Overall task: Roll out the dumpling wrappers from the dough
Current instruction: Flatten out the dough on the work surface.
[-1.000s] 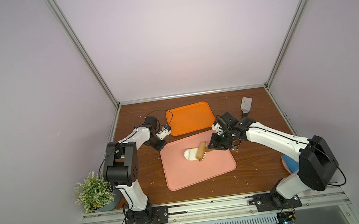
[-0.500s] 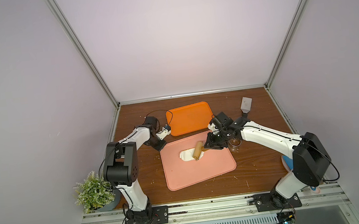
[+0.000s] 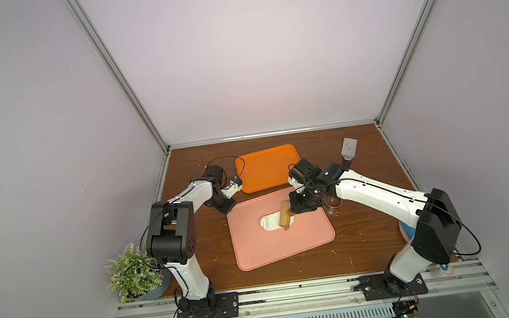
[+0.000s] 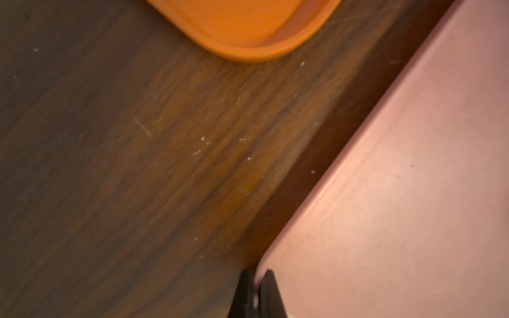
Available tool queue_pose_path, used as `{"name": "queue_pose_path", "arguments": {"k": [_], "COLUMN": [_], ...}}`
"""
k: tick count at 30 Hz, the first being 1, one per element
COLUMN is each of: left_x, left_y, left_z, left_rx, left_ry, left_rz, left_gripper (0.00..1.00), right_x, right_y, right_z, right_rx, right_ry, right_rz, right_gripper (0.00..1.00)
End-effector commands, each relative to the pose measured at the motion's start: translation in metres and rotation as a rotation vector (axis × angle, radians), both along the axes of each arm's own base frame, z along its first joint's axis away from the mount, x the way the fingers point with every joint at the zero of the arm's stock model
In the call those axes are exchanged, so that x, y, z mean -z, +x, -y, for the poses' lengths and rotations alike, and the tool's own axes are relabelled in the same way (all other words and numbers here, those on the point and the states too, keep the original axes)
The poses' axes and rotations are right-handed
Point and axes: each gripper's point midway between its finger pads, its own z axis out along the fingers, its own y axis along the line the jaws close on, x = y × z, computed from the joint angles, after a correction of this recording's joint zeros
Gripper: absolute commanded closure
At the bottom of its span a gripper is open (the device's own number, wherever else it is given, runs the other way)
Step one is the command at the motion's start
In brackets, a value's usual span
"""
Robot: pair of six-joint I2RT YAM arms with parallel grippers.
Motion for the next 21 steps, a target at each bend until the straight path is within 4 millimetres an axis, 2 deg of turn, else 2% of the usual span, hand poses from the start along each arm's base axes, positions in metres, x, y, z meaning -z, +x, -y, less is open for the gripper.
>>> {"name": "queue_pose_path", "arguments": {"k": [1,10,15,21], "left_x": [0.067,0.067,0.067,0.067], "left_y": [-0.035,-0.035,-0.035,-0.035], "left_z": [0.0,0.0,0.0,0.0], "left_rx": [0.014,0.013,0.014,0.013], "left_ry": [0.033,0.031,0.032,0.03], "left_rz": [-0.163,-0.162,-0.165,-0.163], "left_gripper": [1.0,1.0,1.0,1.0], "right_x": [-0.021,-0.064,-0.074,-0.049], "right_y": [-0.008,-0.012,-0.014,-0.007], "right_z": [0.015,-0.009,-0.02,0.016], "right_rx": [-0.041,-0.111,-0.114,-0.009], "right_ry": [-0.047,0.144,0.275,0.114], "right_rz": [0.001,0.059,0.067,0.024], "right_gripper": [1.0,1.0,1.0,1.0]}}
